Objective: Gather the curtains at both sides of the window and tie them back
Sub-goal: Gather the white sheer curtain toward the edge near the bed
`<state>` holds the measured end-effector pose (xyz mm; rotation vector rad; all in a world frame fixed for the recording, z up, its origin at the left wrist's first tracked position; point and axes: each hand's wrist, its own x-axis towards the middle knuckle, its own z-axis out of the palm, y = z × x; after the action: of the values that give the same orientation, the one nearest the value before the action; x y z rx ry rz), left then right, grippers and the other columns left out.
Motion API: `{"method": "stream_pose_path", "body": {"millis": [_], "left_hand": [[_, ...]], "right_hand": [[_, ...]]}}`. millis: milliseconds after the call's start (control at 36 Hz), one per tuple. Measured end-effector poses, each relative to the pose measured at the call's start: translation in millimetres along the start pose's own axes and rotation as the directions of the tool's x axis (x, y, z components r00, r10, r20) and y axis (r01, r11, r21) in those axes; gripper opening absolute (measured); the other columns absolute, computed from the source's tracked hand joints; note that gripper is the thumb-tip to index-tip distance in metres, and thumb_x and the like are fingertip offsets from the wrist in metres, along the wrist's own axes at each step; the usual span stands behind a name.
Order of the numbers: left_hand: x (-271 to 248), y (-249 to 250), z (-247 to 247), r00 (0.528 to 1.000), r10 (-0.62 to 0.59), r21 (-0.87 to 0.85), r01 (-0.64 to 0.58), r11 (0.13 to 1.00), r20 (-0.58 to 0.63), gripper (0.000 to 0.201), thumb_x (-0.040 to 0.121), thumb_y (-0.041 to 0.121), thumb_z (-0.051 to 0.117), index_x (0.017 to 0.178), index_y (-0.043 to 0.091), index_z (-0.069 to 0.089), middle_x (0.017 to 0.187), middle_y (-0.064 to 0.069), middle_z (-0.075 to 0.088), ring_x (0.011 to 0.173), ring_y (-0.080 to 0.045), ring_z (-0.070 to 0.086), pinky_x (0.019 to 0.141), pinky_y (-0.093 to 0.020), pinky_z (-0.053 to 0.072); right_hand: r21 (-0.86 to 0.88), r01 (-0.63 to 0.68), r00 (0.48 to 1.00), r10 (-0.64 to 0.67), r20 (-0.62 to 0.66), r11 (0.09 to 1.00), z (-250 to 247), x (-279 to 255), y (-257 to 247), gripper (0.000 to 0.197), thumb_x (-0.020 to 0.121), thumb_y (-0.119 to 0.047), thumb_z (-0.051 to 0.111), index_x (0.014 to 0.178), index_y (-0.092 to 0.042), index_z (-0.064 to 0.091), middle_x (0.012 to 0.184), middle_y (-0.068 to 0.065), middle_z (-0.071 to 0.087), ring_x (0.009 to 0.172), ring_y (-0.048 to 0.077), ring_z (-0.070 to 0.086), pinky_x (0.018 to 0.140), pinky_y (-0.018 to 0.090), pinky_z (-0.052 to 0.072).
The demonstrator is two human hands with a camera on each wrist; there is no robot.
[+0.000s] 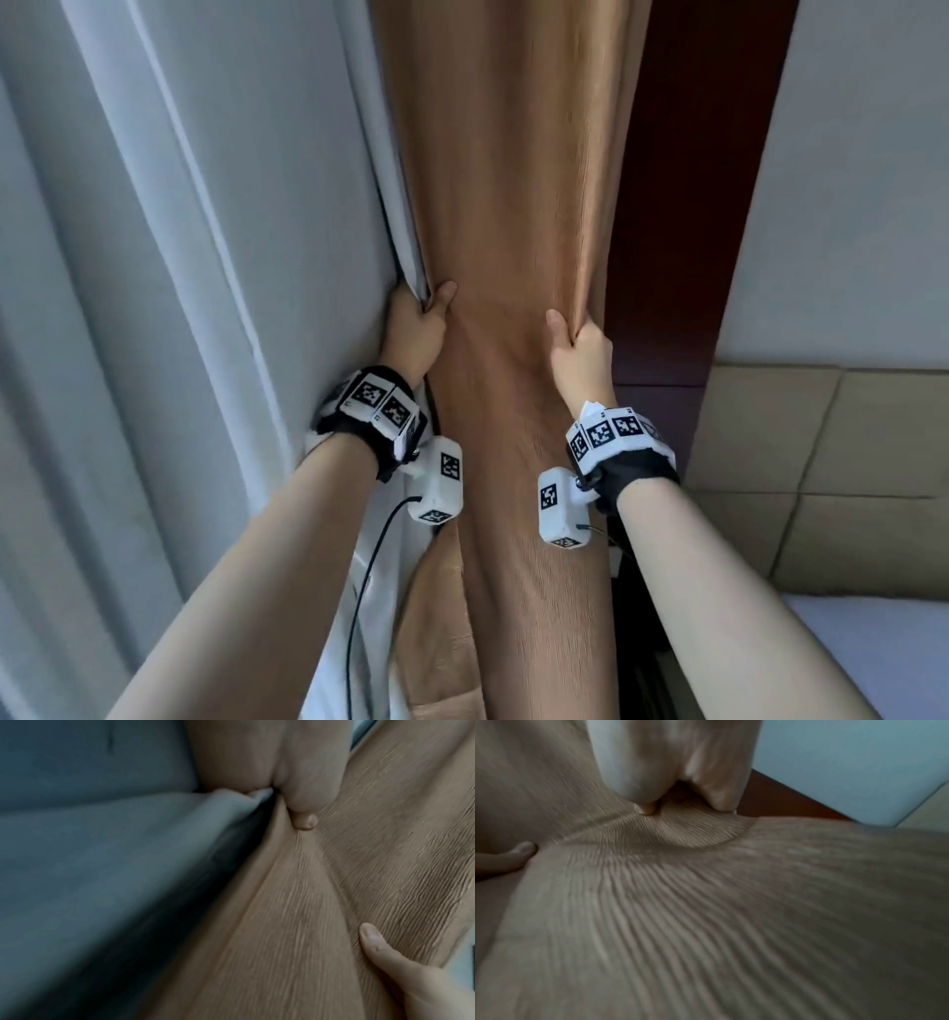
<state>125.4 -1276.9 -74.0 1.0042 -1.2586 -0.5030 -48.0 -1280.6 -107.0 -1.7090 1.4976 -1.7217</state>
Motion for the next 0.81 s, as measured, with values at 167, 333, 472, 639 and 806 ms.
{"method": "stream_pose_path", "body": {"millis": [167, 333, 472, 639, 806], "left_hand": [[51, -24, 22, 1.000, -0.016, -0.037, 0.015, 0.999, -0.010, 0.041, 0.096, 0.026, 0.055, 0.131, 0.004, 0.051, 0.123, -0.006, 0.060, 0.113, -0.018, 0.057, 0.101, -0.029, 0.044], [87, -46, 30, 1.000, -0.007, -0.031, 0.007, 1.000, -0.014, 0.044, 0.097, 0.029, 0.054, 0.134, 0.005, 0.049, 0.128, -0.006, 0.059, 0.116, -0.019, 0.057, 0.104, -0.033, 0.043], [92, -55, 23, 0.999, 0.008, -0.009, -0.008, 1.000, -0.048, 0.043, 0.098, 0.025, 0.053, 0.135, 0.004, 0.048, 0.130, -0.007, 0.058, 0.119, -0.018, 0.055, 0.102, -0.025, 0.040], [66, -49, 6, 0.999, -0.031, 0.057, 0.033, 0.998, -0.035, 0.048, 0.098, 0.029, 0.051, 0.138, 0.004, 0.045, 0.132, -0.008, 0.057, 0.121, -0.021, 0.054, 0.102, -0.026, 0.040], [-2, -21, -11, 0.997, -0.071, 0.083, 0.071, 0.994, 0.001, 0.043, 0.100, 0.023, 0.047, 0.137, 0.002, 0.041, 0.132, -0.012, 0.055, 0.123, -0.024, 0.052, 0.106, -0.032, 0.039]], "right_hand": [[0.031, 0.001, 1.000, -0.002, 0.013, 1.000, 27, 51, 22, 0.039, 0.100, -0.032, 0.046, 0.128, -0.006, 0.056, 0.105, 0.005, 0.066, 0.104, 0.024, 0.062, 0.086, 0.022, 0.043], [0.041, 0.013, 1.000, -0.014, 0.022, 0.999, 48, 80, 33, 0.038, 0.100, -0.031, 0.046, 0.127, -0.007, 0.057, 0.114, 0.012, 0.066, 0.110, 0.027, 0.059, 0.086, 0.021, 0.039], [0.029, 0.032, 0.999, -0.033, 0.019, 0.999, 64, 81, 35, 0.039, 0.100, -0.031, 0.045, 0.131, -0.008, 0.055, 0.119, 0.014, 0.065, 0.113, 0.030, 0.057, 0.081, 0.016, 0.035], [0.033, -0.013, 0.999, 0.012, 0.043, 0.999, 61, 53, 25, 0.042, 0.100, -0.034, 0.044, 0.132, -0.008, 0.053, 0.118, 0.017, 0.064, 0.113, 0.034, 0.057, 0.090, 0.024, 0.040], [-0.012, -0.056, 0.996, 0.057, 0.064, 0.998, 27, -4, 3, 0.041, 0.100, -0.033, 0.043, 0.123, 0.000, 0.056, 0.107, 0.022, 0.065, 0.104, 0.039, 0.059, 0.086, 0.036, 0.046]]}}
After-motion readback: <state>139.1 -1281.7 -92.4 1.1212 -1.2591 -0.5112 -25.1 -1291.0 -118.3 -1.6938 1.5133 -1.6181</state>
